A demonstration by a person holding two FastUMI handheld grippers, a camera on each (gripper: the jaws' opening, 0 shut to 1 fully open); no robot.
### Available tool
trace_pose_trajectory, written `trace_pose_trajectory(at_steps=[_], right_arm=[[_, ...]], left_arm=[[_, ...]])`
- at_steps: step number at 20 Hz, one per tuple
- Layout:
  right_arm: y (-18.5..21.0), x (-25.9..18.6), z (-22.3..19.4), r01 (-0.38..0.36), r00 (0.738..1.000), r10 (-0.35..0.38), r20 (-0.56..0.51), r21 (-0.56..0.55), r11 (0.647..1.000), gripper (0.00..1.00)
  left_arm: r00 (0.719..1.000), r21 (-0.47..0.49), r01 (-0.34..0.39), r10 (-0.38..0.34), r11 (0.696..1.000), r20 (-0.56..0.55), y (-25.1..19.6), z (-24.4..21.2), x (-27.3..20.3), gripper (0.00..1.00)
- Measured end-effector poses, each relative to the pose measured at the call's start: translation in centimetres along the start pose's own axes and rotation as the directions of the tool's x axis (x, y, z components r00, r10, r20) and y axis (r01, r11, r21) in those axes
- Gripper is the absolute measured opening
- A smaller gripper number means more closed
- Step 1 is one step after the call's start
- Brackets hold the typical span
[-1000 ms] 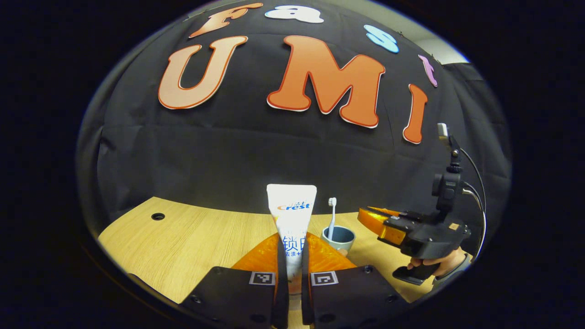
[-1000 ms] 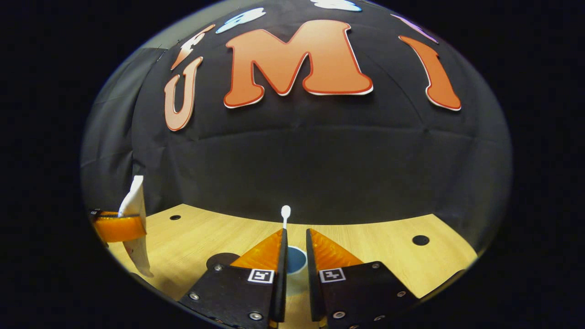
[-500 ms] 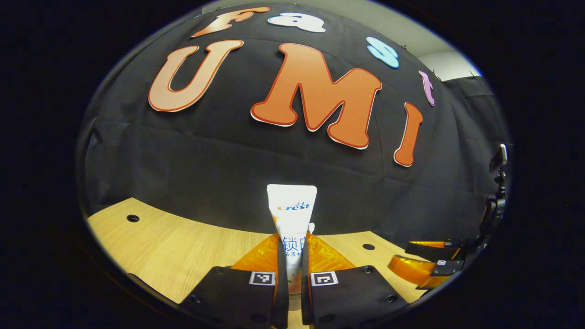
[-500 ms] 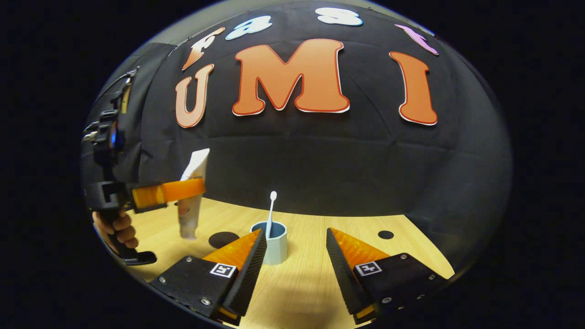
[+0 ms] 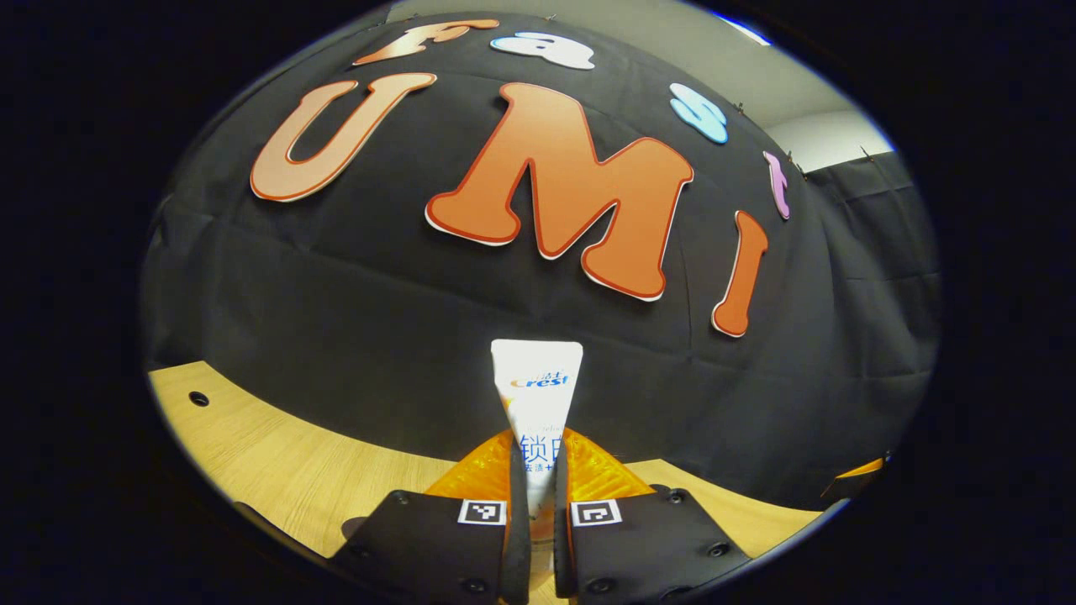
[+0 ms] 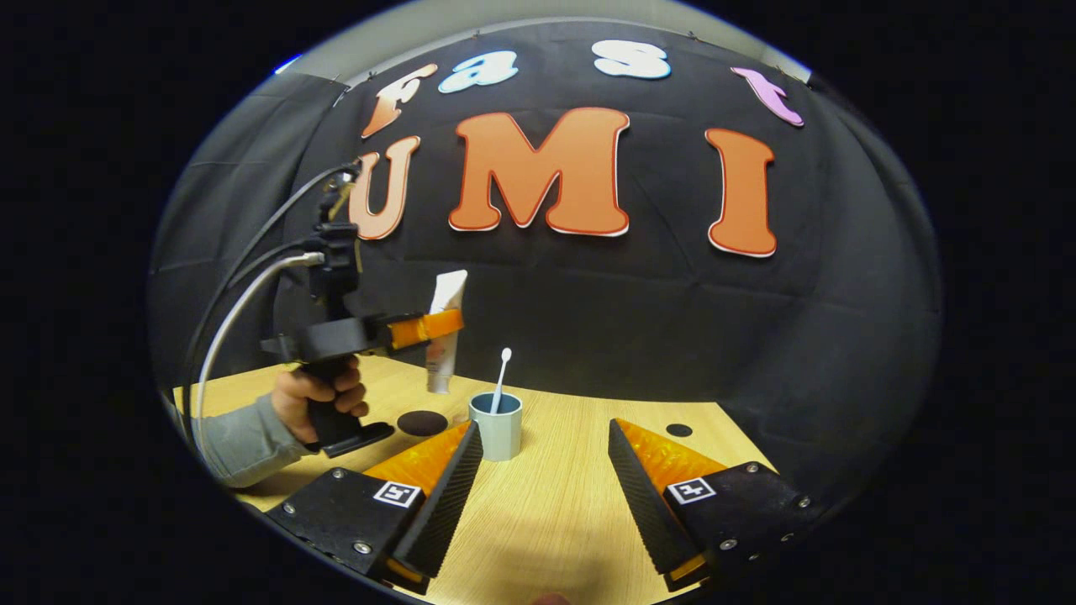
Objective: Put the toothbrush and toothpaste on the desktop into the cup, then pick up the cup and place it on the coaster on the desktop.
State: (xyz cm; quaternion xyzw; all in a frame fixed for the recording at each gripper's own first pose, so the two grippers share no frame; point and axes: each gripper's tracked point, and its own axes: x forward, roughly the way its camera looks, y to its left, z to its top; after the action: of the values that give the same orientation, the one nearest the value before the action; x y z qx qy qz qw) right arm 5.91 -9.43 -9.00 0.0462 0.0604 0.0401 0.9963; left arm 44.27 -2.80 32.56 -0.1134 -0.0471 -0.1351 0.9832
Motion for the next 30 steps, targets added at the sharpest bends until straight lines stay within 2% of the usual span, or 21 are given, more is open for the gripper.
trace_pose_trajectory(at_steps=[5,8,14,18,19,20,21,22,24,26,27,28,29,30], right_arm=[[0.5,-2.4,2.7,0.001,0.997,0.001,0.079,-0.026,1.0,0.91],[0.2,-3.0,3.5,0.019,0.995,-0.016,0.103,-0.021,1.0,0.92],[-0.7,-3.5,3.5,0.045,0.993,-0.045,0.11,0.0,0.999,0.94],[-1.4,-3.7,3.1,0.062,0.993,-0.065,0.102,0.03,0.998,0.94],[-1.5,-3.6,3.1,0.062,0.993,-0.065,0.098,0.036,0.997,0.94],[-1.4,-3.3,3.0,0.066,0.993,-0.069,0.094,0.042,0.997,0.94],[-1.5,-3.4,3.1,0.067,0.993,-0.071,0.093,0.046,0.997,0.94],[-1.5,-3.4,3.0,0.07,0.993,-0.074,0.091,0.051,0.996,0.94],[-1.2,-3.3,2.8,0.067,0.994,-0.072,0.085,0.056,0.996,0.94],[-0.9,-2.9,2.6,0.064,0.995,-0.069,0.073,0.059,0.996,0.95],[-0.7,-2.6,2.5,0.068,0.995,-0.072,0.064,0.065,0.996,0.95],[-0.5,-2.3,2.3,0.066,0.996,-0.07,0.054,0.073,0.995,0.95],[-0.2,-2.0,2.1,0.067,0.997,-0.07,0.039,0.083,0.994,0.94],[0.2,-1.7,1.9,0.062,0.998,-0.064,0.027,0.092,0.994,0.94]], left_arm=[[0.998,0.046,0.048,-0.049,0.998,0.037,-1.1,-0.8,2.5,0.14],[0.996,0.043,0.081,-0.082,0.996,0.03,-1.6,-2.3,3.6,0.14],[0.996,0.081,0.091,-0.091,0.993,0.004,-1.1,-5.4,5.3,0.16],[0.993,0.068,0.11,-0.108,0.992,-0.041,-1.3,-7.0,5.2,0.2],[0.99,0.061,0.131,-0.127,0.99,-0.067,-1.6,-7.5,5.0,0.24],[0.99,0.071,0.121,-0.115,0.99,-0.079,-1.3,-7.5,4.8,0.27],[0.99,0.071,0.116,-0.109,0.991,-0.089,-1.0,-7.8,4.5,0.37],[0.99,0.061,0.109,-0.103,0.992,-0.095,-0.7,-7.8,4.3,0.41],[0.989,0.038,0.104,-0.1,0.994,-0.105,-0.2,-7.2,3.7,0.41],[0.989,0.048,0.097,-0.091,0.994,-0.115,0.4,-6.7,2.8,0.55],[0.988,0.056,0.096,-0.088,0.994,-0.123,0.6,-6.4,2.3,0.57],[0.988,0.061,0.096,-0.087,0.994,-0.131,0.9,-6.0,1.9,0.63],[0.988,0.059,0.094,-0.086,0.994,-0.128,1.2,-5.4,1.3,0.58],[0.988,0.059,0.096,-0.088,0.994,-0.127,1.4,-4.8,0.7,0.58]])
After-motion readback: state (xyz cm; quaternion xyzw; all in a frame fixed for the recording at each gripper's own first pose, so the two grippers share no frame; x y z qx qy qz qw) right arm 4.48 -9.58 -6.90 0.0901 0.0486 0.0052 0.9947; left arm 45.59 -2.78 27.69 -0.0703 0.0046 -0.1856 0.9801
